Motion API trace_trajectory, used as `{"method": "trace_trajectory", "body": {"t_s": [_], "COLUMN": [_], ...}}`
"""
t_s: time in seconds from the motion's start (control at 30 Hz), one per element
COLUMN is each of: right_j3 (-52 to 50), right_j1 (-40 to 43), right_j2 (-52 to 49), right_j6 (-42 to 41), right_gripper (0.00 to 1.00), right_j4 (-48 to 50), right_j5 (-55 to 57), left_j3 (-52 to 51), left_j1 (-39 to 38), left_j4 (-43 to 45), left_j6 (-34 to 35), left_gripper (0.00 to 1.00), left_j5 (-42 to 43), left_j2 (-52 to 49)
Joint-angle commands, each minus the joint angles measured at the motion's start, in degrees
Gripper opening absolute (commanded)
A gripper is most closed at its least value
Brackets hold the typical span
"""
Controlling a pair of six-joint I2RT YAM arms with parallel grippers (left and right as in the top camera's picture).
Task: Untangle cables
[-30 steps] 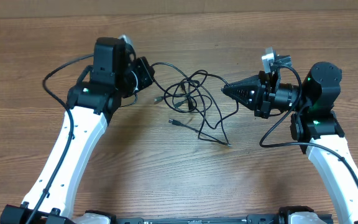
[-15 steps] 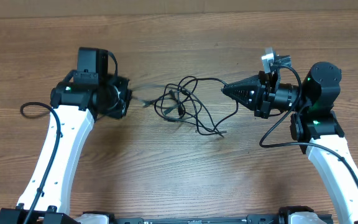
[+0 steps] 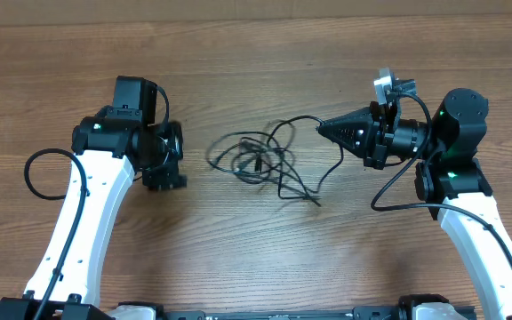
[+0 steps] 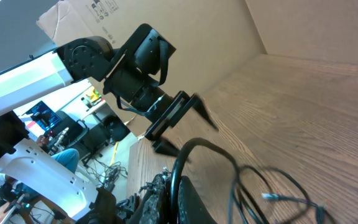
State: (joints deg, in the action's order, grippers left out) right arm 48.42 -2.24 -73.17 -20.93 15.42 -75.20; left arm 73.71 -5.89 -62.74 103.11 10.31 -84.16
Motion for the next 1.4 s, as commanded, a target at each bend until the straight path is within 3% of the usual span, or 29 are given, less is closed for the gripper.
{"method": "trace_trajectory", "body": {"t_s": [0.0,0.2,0.33,0.4,0.5,0.7,0.97,1.23,1.37], "right_j3": [0.55,0.55,0.55,0.55,0.55,0.55,0.55,0.55,0.55], "right_j1": [0.00,0.00,0.00,0.00,0.00,0.00,0.00,0.00,0.00], "right_j2": [0.39,0.39,0.39,0.39,0.39,0.39,0.39,0.39,0.39], "right_j6": [0.50,1.31,1.31,1.33,1.31,1.29,1.31,1.29,1.29], "right_gripper": [0.04,0.04,0.04,0.04,0.04,0.04,0.04,0.04,0.04], "right_j4": [0.48,0.48,0.48,0.48,0.48,0.48,0.48,0.48,0.48], "right_j5": [-0.74,-0.76,-0.76,-0.76,-0.76,-0.76,-0.79,-0.83,-0.81], "left_j3": [0.59,0.59,0.59,0.59,0.59,0.57,0.55,0.55,0.55], "left_j1": [0.35,0.37,0.13,-0.37,-1.20,-1.53,-5.46,-9.09,-10.27], "left_j4": [-0.07,2.95,13.57,18.45,20.74,22.21,26.51,33.16,34.29], "left_j6": [-5.95,-19.98,-46.60,-64.83,-80.02,-89.55,-112.54,-115.67,-122.05], "left_gripper": [1.00,1.00,1.00,1.00,1.00,1.00,1.00,1.00,1.00], "left_j5": [-3.39,-5.42,-4.35,-2.75,-5.35,-7.67,-1.97,0.00,5.86], "left_j2": [1.03,1.03,1.03,1.03,1.03,1.01,-1.97,-10.51,-14.01]}}
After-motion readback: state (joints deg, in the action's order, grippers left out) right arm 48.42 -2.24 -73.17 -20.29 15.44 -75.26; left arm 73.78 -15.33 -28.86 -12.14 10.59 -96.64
